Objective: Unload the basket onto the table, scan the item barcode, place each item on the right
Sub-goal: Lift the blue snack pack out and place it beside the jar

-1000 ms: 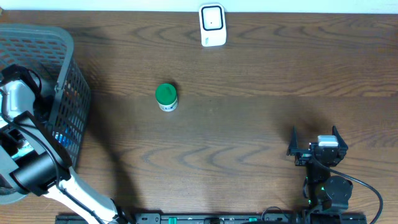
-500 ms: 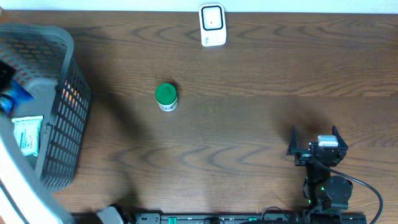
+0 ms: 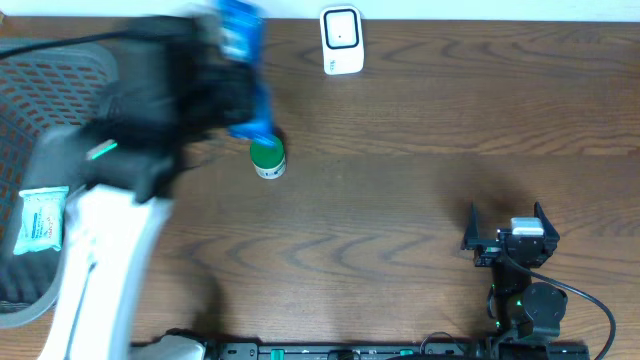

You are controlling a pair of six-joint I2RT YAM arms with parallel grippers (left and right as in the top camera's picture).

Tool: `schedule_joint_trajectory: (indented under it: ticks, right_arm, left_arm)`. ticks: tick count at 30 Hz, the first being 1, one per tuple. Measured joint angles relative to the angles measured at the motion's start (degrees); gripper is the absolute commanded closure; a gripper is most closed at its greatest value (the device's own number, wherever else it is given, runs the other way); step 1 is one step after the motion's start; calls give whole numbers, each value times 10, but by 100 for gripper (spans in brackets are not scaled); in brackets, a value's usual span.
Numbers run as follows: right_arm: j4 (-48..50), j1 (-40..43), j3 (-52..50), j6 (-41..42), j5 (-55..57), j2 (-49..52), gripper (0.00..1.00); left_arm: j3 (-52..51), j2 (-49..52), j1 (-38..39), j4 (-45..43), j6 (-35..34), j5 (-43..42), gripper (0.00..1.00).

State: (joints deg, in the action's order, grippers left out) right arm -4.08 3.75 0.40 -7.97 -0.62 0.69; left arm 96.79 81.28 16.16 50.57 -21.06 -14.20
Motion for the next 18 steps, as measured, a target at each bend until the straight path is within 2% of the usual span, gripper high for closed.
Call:
schedule_joint_trajectory:
  ticks: [3, 7, 16, 17, 18]
  right_arm:
    - [0, 0, 0, 0, 0, 0, 1]
    - [0, 0, 0, 0, 0, 0, 1]
    - [0, 0, 0, 0, 0, 0, 1]
    - [0, 0, 0, 0, 0, 0, 1]
    - [0, 0, 0, 0, 0, 0, 1]
  left_arm:
    - [-16, 100, 87, 1, -34, 56, 92]
    - [-17, 196, 135, 0, -103, 99, 92]
    - [-17, 390, 153, -15, -357, 133, 91]
    - [-17, 405, 153, -17, -377, 133, 63]
    - [-17, 419, 154, -19, -397, 133, 52]
